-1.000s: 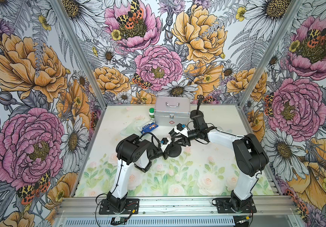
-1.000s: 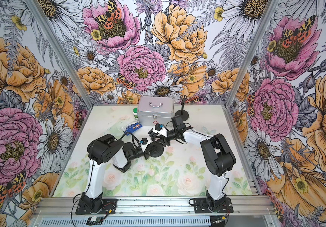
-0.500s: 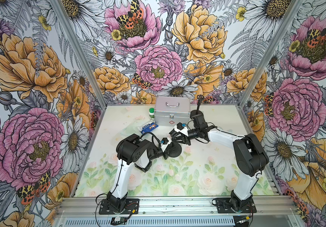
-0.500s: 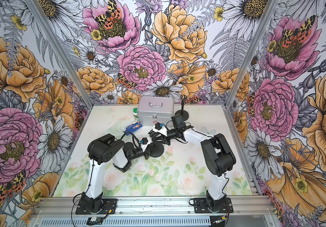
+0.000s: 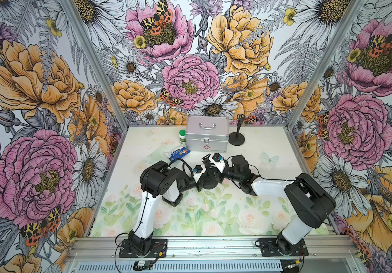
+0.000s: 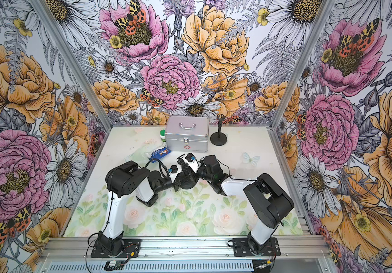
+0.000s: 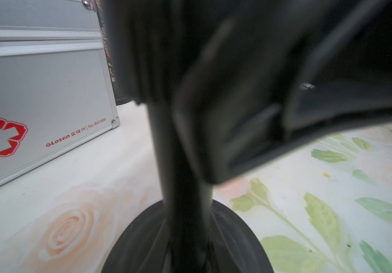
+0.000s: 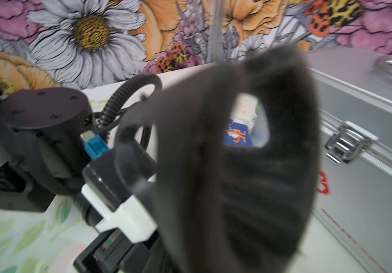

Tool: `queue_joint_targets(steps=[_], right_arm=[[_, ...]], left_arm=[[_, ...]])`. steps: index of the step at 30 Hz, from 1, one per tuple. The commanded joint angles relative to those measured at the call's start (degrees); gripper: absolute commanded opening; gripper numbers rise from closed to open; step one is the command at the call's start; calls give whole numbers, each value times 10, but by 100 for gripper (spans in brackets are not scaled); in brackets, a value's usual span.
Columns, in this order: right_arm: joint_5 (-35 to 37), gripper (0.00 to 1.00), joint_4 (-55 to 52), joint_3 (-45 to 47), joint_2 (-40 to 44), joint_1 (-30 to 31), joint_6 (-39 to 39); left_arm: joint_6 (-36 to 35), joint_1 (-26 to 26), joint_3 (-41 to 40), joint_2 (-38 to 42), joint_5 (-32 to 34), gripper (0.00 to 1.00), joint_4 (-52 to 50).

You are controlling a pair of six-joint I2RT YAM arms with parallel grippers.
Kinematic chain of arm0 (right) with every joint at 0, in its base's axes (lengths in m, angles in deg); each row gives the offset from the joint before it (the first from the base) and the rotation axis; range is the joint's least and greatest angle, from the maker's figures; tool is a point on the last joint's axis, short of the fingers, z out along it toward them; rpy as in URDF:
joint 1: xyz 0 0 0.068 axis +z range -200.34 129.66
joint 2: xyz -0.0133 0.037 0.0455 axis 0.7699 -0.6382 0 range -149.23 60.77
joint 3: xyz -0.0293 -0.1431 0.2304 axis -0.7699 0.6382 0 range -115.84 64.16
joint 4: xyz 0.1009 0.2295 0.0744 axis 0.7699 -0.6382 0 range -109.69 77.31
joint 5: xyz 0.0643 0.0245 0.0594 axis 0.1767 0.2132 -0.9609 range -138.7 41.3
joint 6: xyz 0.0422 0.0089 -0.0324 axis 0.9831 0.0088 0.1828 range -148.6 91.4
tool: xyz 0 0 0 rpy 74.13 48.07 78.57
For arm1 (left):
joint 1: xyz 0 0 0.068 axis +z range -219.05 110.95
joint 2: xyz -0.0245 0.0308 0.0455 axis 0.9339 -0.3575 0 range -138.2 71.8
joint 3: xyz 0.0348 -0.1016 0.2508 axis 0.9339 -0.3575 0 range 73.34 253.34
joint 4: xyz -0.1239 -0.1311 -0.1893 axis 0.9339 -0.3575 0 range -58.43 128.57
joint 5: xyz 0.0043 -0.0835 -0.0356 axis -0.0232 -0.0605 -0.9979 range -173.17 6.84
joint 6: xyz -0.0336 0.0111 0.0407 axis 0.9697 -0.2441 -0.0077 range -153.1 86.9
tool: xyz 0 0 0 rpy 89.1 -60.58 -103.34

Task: Assemble a microphone stand
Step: Screw the microphone stand pole into the microphone stand base.

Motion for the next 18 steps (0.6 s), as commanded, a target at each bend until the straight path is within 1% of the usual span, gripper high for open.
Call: queue_joint_targets(steps=[1,2,4,7,8,10,12,13,14,15,17,18], right_arm=[[301,0,40,41,-34,62,117],[312,0,41,39,-39,83,121],[315,0,39,36,-43,101,110],[304,0,33,33,-29,97,81],[279,3,28,32,-21,88,63],[202,19,20,32,-2,70,17],[65,37,4,32,20,28,-39],[-15,41,-13,26,26,9,-60],[-121,43,-52,14,31,-15,-99],[-203,44,-99,-1,34,-31,-145],[-289,44,-186,-31,35,-49,-218],[-308,44,-225,-51,32,-58,-245]], left_arm=[[6,-13,-3,-35,-4,21,-31],[5,-13,-4,-36,-4,21,-31],[4,-14,-3,-38,-5,21,-31],[0,-13,-8,-30,0,21,-31],[-2,-13,-11,-28,1,21,-31],[-2,-13,-9,-32,0,21,-31],[-1,-13,-5,-33,-2,21,-31],[-1,-13,-6,-30,-3,21,-31],[-1,-13,-8,-29,-2,21,-31],[-1,-15,-8,-30,-3,21,-31],[1,-16,-5,-35,-4,21,-31],[1,-16,-4,-35,-6,21,-31]])
